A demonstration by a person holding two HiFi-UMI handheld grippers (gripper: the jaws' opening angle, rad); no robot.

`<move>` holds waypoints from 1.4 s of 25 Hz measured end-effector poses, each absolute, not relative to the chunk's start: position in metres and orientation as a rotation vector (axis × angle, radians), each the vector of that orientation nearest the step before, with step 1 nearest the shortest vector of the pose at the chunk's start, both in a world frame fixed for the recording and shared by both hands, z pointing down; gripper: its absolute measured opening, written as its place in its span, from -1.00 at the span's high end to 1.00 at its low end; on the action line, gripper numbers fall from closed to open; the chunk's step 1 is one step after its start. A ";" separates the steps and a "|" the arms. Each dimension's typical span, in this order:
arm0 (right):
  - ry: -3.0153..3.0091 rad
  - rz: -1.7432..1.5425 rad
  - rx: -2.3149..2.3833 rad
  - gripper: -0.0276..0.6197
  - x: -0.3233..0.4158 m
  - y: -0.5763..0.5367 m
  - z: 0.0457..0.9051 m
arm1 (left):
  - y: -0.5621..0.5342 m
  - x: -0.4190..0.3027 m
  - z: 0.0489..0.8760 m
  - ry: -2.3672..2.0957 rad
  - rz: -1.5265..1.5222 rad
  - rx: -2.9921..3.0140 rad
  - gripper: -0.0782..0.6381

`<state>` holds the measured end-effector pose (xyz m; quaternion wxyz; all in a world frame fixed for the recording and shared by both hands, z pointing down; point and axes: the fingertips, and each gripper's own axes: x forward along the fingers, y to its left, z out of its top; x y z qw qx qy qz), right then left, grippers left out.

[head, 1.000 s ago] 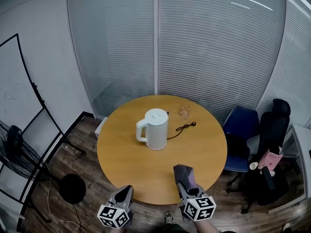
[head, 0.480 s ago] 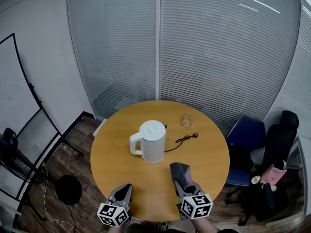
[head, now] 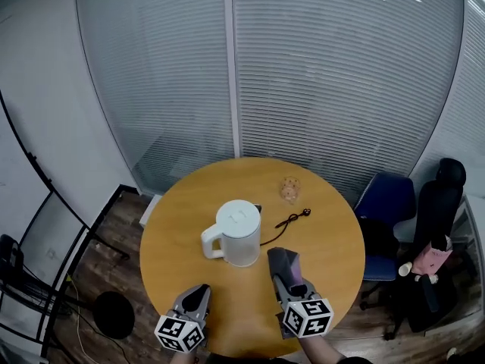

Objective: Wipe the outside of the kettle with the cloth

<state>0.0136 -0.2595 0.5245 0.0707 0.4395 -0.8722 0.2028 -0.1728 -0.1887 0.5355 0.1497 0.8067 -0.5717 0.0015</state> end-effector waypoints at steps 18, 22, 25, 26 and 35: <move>-2.576 0.589 1.619 0.61 -0.028 -0.337 0.509 | -0.288 -0.207 0.542 -1.456 0.203 2.491 0.18; -2.559 0.606 1.648 0.61 -0.030 -0.354 0.512 | -0.301 -0.206 0.543 -1.432 0.238 2.521 0.16; -2.545 0.613 1.654 0.61 -0.033 -0.362 0.520 | -0.309 -0.207 0.545 -1.424 0.245 2.532 0.16; -2.538 0.607 1.653 0.61 -0.034 -0.364 0.524 | -0.311 -0.206 0.546 -1.416 0.247 2.539 0.16; -2.419 0.618 1.604 0.61 -0.038 -0.378 0.580 | -0.325 -0.206 0.548 -1.396 0.247 2.556 0.25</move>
